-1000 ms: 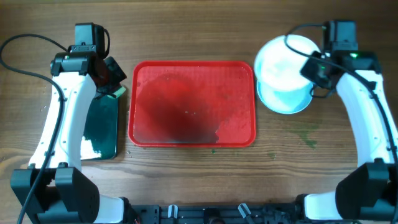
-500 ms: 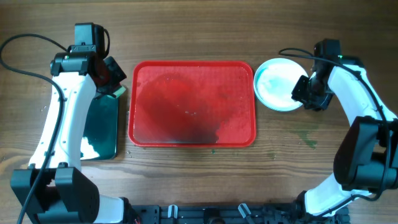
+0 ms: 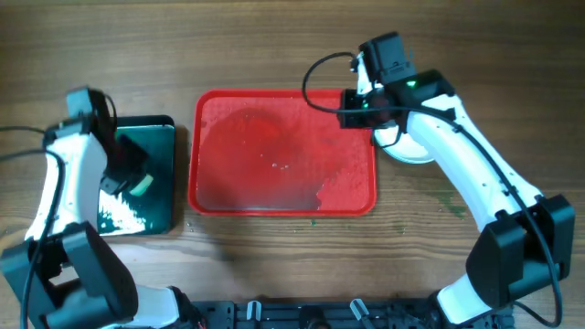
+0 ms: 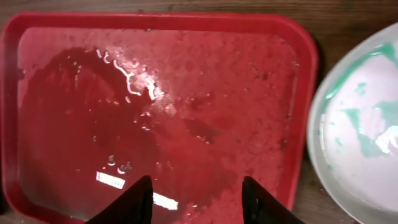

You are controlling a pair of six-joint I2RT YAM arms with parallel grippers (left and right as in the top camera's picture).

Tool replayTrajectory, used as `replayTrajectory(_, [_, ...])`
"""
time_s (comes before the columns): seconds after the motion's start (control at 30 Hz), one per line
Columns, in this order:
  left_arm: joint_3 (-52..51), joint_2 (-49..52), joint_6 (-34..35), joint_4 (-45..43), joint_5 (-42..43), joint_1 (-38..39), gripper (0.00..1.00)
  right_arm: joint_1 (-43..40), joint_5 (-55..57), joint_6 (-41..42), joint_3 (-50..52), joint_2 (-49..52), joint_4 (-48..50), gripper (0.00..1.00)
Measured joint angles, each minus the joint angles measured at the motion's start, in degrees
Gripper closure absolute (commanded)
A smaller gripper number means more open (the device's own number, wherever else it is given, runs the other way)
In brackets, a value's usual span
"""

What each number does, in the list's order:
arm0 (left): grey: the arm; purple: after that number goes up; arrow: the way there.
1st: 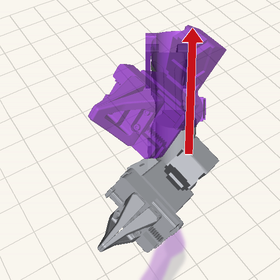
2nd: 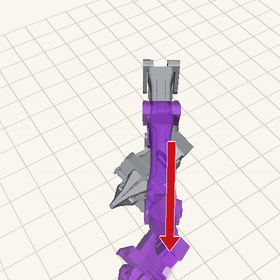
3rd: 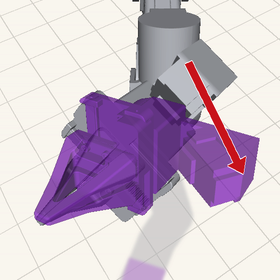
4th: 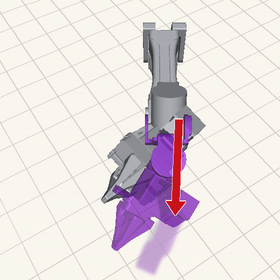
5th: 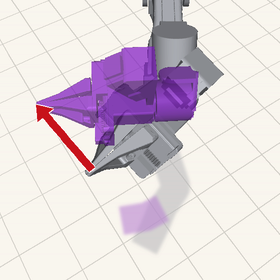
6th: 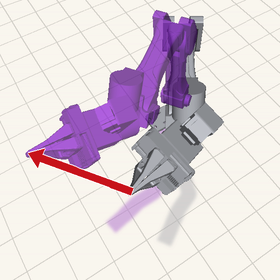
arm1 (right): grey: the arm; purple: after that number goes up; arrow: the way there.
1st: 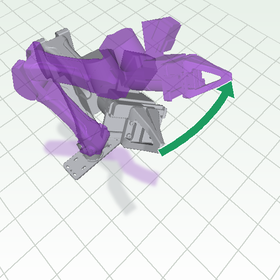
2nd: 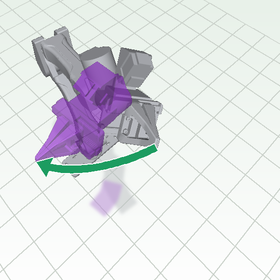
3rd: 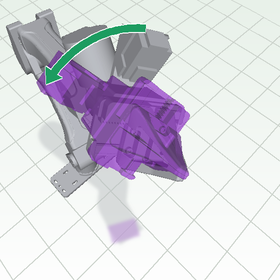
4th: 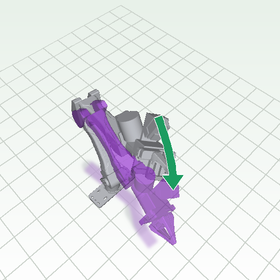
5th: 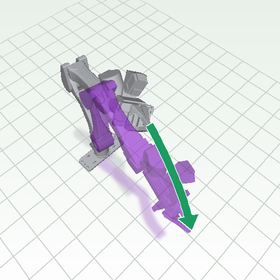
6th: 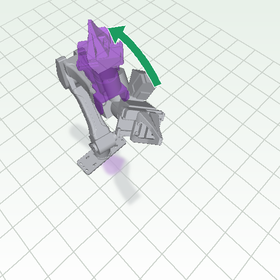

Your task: Clean dirty plates on tray and stack at the side

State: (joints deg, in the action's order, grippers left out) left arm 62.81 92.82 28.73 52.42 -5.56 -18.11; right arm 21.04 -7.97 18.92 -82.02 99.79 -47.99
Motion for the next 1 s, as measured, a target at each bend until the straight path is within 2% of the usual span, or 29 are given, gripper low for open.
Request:
replayTrajectory(0.03, [-2.7,0.0,-1.1,-3.3,-0.2,-0.5,0.32,0.5,-0.1,-0.1,0.0,0.0,-0.1,0.53])
replayTrajectory(0.07, [-4.4,0.0,-2.0,-5.9,-0.2,-0.5,0.04,0.7,-0.2,-0.2,0.0,0.0,-0.4,0.53])
replayTrajectory(0.1, [-5.6,0.1,-2.4,-7.7,-0.2,-0.5,0.0,0.7,-0.2,-0.5,0.0,0.0,-0.6,0.52])
replayTrajectory(0.2, [-6.6,0.1,-3.1,-11.5,-0.4,-0.5,0.0,0.7,-0.2,-2.1,0.0,0.0,-0.8,0.52])
replayTrajectory(0.33, [-2.3,-1.4,-3.2,-2.7,-0.8,-0.5,0.0,0.7,-0.1,-4.0,-0.8,0.0,-2.8,0.51])
replayTrajectory(0.47, [6.3,-12.9,-2.5,2.4,-1.2,-0.5,0.0,0.8,-0.1,-6.6,-6.2,-0.8,-6.2,0.44])
replayTrajectory(0.57, [7.7,-21.8,-2.3,2.5,-1.4,-0.5,0.0,1.2,-0.1,-7.3,-8.0,-4.1,-7.5,0.38])
replayTrajectory(0.7, [8.0,-28.7,-1.9,2.5,-1.5,-0.5,0.0,2.1,-0.2,-7.9,-8.7,-11.0,-9.1,0.3])
replayTrajectory(0.73, [8.0,-30.4,-1.9,2.7,-1.4,-0.5,0.0,2.5,-0.2,-7.9,-9.2,-15.6,-10.2,0.0])
replayTrajectory(0.9, [8.0,-30.7,-1.8,2.8,-1.4,-0.5,0.0,2.6,2.7,-8.1,-9.5,-30.2,-15.9,0.0])
replayTrajectory(1.0, [8.0,-30.7,-1.8,2.9,-1.4,-0.5,0.0,2.6,3.4,-8.2,-9.6,-35.0,-17.0,0.0])
